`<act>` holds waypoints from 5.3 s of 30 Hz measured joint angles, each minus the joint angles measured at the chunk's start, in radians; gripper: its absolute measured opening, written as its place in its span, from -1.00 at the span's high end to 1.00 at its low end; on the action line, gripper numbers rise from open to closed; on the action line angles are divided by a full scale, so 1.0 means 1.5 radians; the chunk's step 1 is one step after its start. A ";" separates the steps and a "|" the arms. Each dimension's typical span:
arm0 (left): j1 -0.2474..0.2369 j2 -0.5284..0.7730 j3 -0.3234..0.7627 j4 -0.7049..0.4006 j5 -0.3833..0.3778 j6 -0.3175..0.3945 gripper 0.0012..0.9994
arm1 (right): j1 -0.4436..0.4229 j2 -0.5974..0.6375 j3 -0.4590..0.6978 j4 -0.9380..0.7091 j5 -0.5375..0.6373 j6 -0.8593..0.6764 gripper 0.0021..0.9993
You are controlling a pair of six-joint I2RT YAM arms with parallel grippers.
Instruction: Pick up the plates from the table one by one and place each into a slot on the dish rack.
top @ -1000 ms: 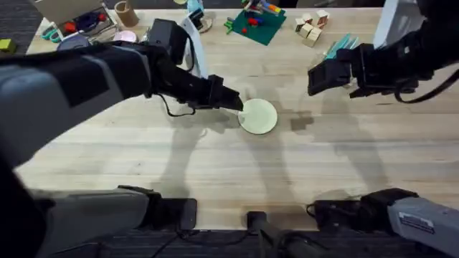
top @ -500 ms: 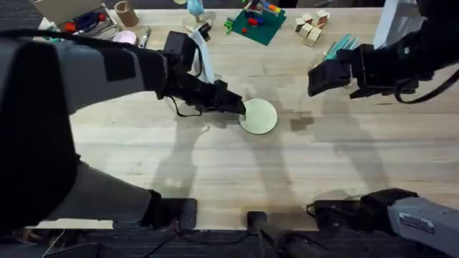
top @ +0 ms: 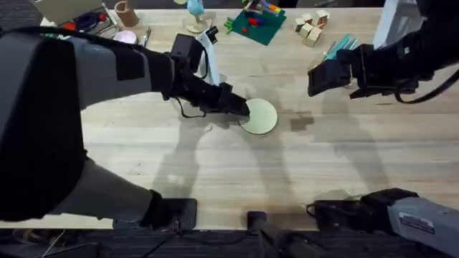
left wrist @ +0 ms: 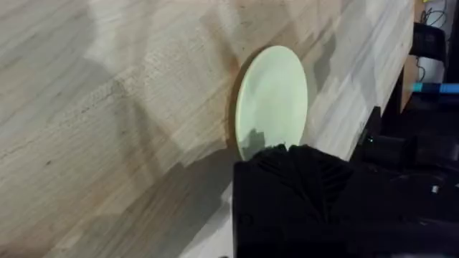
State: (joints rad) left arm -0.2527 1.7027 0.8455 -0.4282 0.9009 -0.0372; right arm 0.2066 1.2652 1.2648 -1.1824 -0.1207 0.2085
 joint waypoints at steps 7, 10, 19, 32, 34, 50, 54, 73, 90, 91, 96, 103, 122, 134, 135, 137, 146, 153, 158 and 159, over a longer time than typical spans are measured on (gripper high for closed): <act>0.000 0.028 0.000 0.005 0.000 0.005 0.92 | 0.000 0.000 0.000 0.000 0.000 0.000 -0.99; 0.000 0.043 0.000 0.019 0.010 0.005 0.92 | 0.000 0.000 0.000 -0.001 0.000 0.000 -0.99; 0.001 0.070 0.000 0.048 0.029 0.007 0.92 | 0.000 0.000 0.000 -0.006 0.000 0.000 -0.99; 0.002 0.082 0.001 0.051 0.049 0.010 0.92 | 0.000 0.000 0.000 -0.006 0.000 0.000 -0.99; 0.002 0.082 0.001 0.051 0.049 0.010 0.92 | 0.000 0.000 0.000 -0.006 0.000 0.000 -0.99; 0.002 0.082 0.001 0.051 0.049 0.020 0.92 | 0.000 0.000 -0.159 0.162 -0.115 0.046 -0.99; 0.002 0.082 0.001 0.051 0.049 0.020 0.92 | 0.000 0.000 -0.204 0.218 -0.150 0.062 -0.99; 0.002 0.082 0.001 0.051 0.049 0.020 0.92 | 0.061 0.000 -0.361 0.485 -0.247 0.188 -0.99; 0.002 0.082 0.001 0.051 0.049 0.020 0.92 | 0.100 0.066 -0.373 0.579 -0.249 0.266 -0.75; 0.002 0.082 0.001 0.051 0.049 0.020 0.92 | 0.102 0.070 -0.373 0.580 -0.249 0.266 -0.69; 0.002 0.082 0.001 0.051 0.049 0.020 0.92 | 0.102 0.077 -0.373 0.582 -0.249 0.276 -0.17; 0.006 0.082 0.001 0.049 0.052 0.020 0.92 | 0.097 0.081 -0.378 0.585 -0.232 0.280 0.92; 0.008 0.082 0.004 0.043 0.052 0.019 0.92 | 0.097 0.080 -0.378 0.592 -0.228 0.280 0.94; -0.001 0.015 0.046 -0.067 -0.085 0.020 0.92 | 0.106 0.027 -0.299 0.393 -0.131 0.266 0.94; -0.001 0.001 0.053 -0.080 -0.101 0.021 0.92 | 0.106 0.026 -0.285 0.373 -0.113 0.262 0.94; -0.001 -0.030 0.069 -0.108 -0.138 0.024 0.92 | 0.106 0.026 -0.257 0.331 -0.077 0.257 0.94; -0.001 -0.153 0.131 -0.233 -0.284 0.074 0.92 | 0.106 0.026 -0.091 0.166 0.063 0.244 0.94; -0.001 -0.214 0.181 -0.298 -0.331 0.120 0.92 | 0.106 0.026 0.019 0.086 0.139 0.242 0.94; -0.001 -0.241 0.227 -0.342 -0.339 0.162 0.92 | 0.106 0.026 0.083 0.036 0.196 0.240 0.94; -0.001 -0.245 0.237 -0.351 -0.340 0.171 0.92 | 0.104 0.026 0.096 0.025 0.208 0.240 0.94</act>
State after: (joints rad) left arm -0.2546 1.3351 1.2009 -0.9545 0.3916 0.2198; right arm 0.3630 1.3048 1.4089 -1.1443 0.1906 0.5682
